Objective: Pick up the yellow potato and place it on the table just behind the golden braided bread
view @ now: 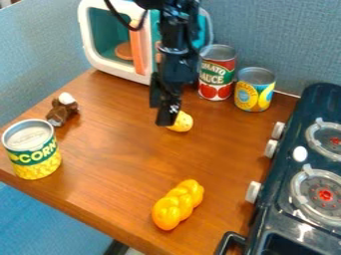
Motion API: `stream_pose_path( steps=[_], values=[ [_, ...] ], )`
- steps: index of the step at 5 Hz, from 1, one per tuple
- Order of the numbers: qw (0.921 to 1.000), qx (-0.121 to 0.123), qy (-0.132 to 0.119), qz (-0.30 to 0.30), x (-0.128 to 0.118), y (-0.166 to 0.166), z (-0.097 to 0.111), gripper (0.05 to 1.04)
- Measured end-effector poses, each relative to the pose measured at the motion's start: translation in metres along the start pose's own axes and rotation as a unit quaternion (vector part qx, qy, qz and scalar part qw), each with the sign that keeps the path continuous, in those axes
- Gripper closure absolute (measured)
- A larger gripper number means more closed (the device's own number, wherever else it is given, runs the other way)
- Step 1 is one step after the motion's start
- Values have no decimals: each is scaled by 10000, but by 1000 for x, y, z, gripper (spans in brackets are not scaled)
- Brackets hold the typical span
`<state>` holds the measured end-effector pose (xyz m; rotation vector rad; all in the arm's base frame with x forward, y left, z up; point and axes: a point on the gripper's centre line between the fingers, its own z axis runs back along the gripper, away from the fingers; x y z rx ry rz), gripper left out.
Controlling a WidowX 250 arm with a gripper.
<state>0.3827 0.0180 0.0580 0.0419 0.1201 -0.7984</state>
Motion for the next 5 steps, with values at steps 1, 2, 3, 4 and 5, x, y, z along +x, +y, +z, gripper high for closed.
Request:
stream_pose_path(
  steps=[1, 2, 3, 4, 5],
  values=[
    [9998, 127, 93, -121, 8, -3, 0, 73],
    [9999, 107, 125, -44, 14, 2, -5, 73],
    [9995, 193, 253, 59, 15, 10, -9, 74],
    [9993, 254, 201, 169, 17, 13, -5, 73],
    [9994, 209, 158, 224, 20, 12, -11, 74]
  ],
)
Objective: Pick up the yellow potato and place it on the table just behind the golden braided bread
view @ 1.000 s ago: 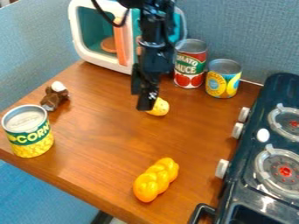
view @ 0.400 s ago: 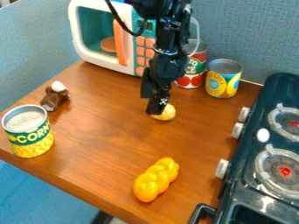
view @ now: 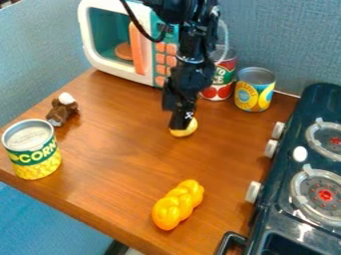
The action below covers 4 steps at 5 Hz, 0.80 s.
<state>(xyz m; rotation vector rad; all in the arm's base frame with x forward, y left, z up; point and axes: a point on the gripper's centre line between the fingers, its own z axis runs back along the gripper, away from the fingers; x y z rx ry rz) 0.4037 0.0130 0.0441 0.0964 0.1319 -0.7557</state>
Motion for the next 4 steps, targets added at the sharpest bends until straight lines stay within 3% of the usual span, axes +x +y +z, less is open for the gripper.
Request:
stream_pose_path(
  steps=[2, 3, 4],
  values=[
    [9979, -429, 96, 480, 3, -12, -21, 74],
    [9957, -423, 55, 818, 5, -12, -22, 108],
    [9909, -452, -202, 1248, 5, -11, -24, 354]
  ],
)
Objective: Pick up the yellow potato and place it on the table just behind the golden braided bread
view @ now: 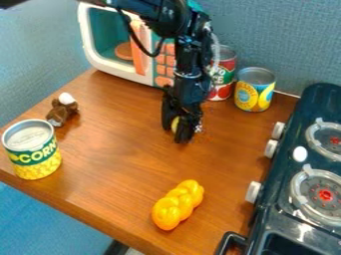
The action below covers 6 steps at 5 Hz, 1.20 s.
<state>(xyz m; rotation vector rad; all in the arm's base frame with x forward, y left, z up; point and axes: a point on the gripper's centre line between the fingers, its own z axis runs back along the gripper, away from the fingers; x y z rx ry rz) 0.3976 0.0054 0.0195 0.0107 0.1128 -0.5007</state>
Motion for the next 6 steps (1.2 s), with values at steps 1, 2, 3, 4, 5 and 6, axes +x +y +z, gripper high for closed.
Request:
stream_pose_path(
  steps=[1, 2, 3, 4, 5, 6],
  values=[
    [9988, -167, -63, 450, -11, -9, 4, 411],
    [9944, -134, -372, 977, -17, -16, 36, 411],
    [9892, -195, -412, 1393, -19, -32, 46, 411],
    [9883, -182, -411, 1455, -7, -57, 47, 411],
    [9881, -73, -365, 1490, -4, -71, 41, 411],
    [9872, -83, -271, 1567, -7, -86, 26, 411]
  ],
)
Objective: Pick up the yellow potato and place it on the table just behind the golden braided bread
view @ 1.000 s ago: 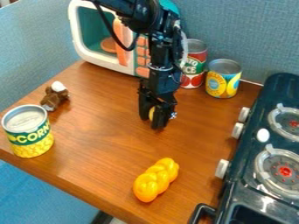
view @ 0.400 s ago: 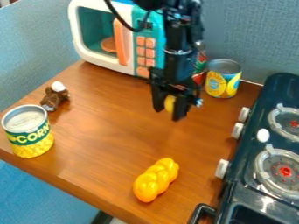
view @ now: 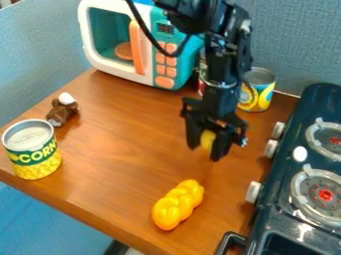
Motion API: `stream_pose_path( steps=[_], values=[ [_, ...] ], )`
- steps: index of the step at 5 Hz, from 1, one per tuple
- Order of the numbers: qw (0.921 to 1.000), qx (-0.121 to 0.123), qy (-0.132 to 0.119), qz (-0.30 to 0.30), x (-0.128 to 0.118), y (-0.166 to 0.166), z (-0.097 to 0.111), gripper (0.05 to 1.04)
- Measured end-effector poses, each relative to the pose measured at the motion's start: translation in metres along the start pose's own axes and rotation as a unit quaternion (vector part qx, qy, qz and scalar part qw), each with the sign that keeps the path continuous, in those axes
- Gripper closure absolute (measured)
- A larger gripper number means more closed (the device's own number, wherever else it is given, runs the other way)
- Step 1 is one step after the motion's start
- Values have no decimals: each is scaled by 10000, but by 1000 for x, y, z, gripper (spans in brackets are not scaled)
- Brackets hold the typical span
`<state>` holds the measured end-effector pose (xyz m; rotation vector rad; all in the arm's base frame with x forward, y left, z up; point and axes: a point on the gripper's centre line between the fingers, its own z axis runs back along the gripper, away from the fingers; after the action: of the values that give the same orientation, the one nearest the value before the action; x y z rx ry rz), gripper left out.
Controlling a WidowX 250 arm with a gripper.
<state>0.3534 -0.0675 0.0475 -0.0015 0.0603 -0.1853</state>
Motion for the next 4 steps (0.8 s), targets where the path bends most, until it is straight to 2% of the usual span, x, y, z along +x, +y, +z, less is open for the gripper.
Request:
stream_pose_path(
  steps=[2, 4],
  values=[
    [9987, -274, -9, 439, -4, -7, -13, 411],
    [9971, -276, -9, 713, -1, -8, -24, 411]
  ],
)
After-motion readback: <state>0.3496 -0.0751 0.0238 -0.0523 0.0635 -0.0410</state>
